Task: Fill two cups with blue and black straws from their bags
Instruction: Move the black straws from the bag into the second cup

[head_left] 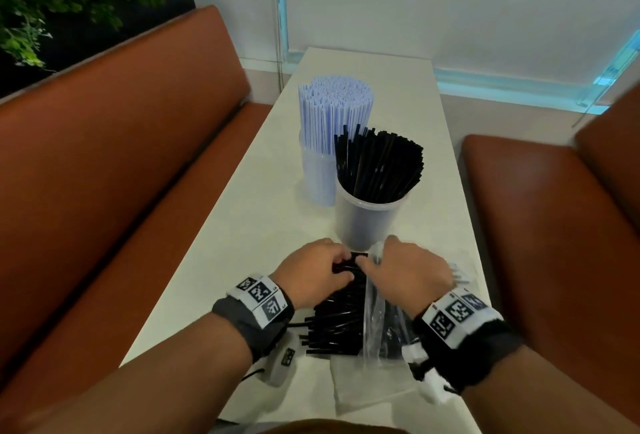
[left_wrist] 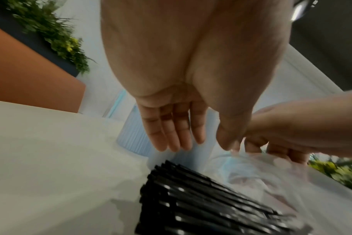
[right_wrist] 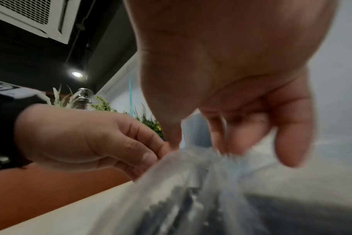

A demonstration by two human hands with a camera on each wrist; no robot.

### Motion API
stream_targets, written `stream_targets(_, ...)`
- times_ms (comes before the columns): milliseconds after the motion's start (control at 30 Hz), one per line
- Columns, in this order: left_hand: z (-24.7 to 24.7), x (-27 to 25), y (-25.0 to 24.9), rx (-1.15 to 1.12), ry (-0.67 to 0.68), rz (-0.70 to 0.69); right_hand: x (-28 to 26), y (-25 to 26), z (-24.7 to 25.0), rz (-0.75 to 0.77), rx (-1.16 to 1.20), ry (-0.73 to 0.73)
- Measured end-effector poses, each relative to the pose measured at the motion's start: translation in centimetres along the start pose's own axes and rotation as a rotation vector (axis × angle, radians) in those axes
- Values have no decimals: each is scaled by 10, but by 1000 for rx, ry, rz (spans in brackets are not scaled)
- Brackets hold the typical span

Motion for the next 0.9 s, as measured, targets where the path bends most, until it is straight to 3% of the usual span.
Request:
stream_targets(100, -20, 5, -17, 14, 120, -122, -2, -3, -5, 20, -13, 39)
stream_targets(333, -47, 23, -41, 211, 219, -264, 4, -20, 4, -95, 215, 87)
stream_targets(467, -53, 31, -50, 365, 268, -282, 1, -27, 7, -102, 278, 91)
stream_targets(733, -61, 36, -56, 426, 378, -287, 2, -33, 9, -94, 307, 81)
stream_targets(900, -48, 36, -53, 431, 285, -276, 4, -33, 12, -90, 308, 69)
Point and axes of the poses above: each hand's wrist, its own x-axis towards the middle knuckle, its own z-axis out of the back of the hand, y = z × x, the point moved 4 cm from there along x, towards the middle knuckle, and after that the axes turned 12 degrees about -z, right-handed, at the moved point
